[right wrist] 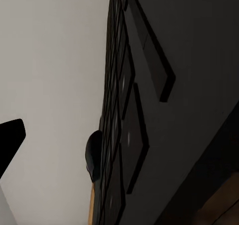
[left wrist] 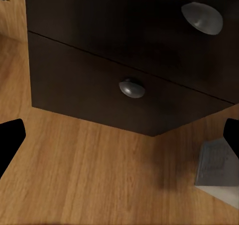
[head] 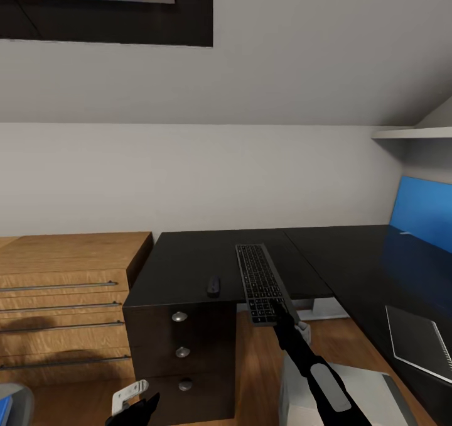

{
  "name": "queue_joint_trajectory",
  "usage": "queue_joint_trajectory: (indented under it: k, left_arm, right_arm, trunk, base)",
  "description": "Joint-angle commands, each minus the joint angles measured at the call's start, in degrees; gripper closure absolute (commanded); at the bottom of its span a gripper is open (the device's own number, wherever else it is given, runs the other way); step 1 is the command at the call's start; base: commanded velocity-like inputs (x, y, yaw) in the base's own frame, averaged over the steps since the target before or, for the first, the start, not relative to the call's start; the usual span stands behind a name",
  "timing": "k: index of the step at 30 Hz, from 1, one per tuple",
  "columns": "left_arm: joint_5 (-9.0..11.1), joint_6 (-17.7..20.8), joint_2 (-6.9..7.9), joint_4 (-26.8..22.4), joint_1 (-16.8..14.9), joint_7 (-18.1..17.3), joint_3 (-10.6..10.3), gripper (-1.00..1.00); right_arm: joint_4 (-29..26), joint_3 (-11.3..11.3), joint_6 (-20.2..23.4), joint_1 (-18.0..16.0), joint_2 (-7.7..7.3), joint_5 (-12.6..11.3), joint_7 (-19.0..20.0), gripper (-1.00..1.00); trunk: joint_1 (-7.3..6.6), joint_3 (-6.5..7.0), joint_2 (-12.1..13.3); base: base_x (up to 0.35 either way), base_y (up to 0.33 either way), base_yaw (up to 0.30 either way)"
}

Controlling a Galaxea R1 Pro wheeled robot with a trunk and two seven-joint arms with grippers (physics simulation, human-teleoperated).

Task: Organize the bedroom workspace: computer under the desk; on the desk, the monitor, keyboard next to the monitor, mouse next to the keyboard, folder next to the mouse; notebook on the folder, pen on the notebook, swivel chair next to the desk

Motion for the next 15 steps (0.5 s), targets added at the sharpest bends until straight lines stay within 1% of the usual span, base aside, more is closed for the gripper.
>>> queue_joint_trajectory:
  k: [1, 11, 12, 15]
  left_arm:
    - [0.56, 0.54, -0.07, -0.08, -0.02, -0.33, 0.26, -1.00]
    - [0.57, 0.54, -0.08, -0.08, -0.04, -0.37, 0.29, -1.00]
    - [0.58, 0.54, -0.08, -0.08, -0.04, -0.38, 0.29, -1.00]
    - [0.56, 0.54, -0.09, -0.08, -0.04, -0.37, 0.27, -1.00]
  right_arm:
    - [0.01, -0.28, 0.57, -0.04, 0.06, -0.51, 0.12, -1.00]
    - [0.01, -0.23, 0.61, -0.04, 0.06, -0.51, -0.69, -1.00]
    - [0.01, -0.22, 0.62, -0.04, 0.06, -0.51, -0.76, 1.00]
    - [0.01, -0.21, 0.65, -0.04, 0.06, -0.51, -0.95, 1.00]
  trunk:
    - [-0.01, -0.07, -0.03]
    - [-0.01, -0.07, -0.03]
    - [-0.01, -0.07, -0.03]
    - [-0.01, -0.07, -0.03]
  base:
    - [0.002, 0.000, 0.000]
    - [0.000, 0.000, 0.000]
    - [0.000, 0.000, 0.000]
    - [0.000, 0.000, 0.000]
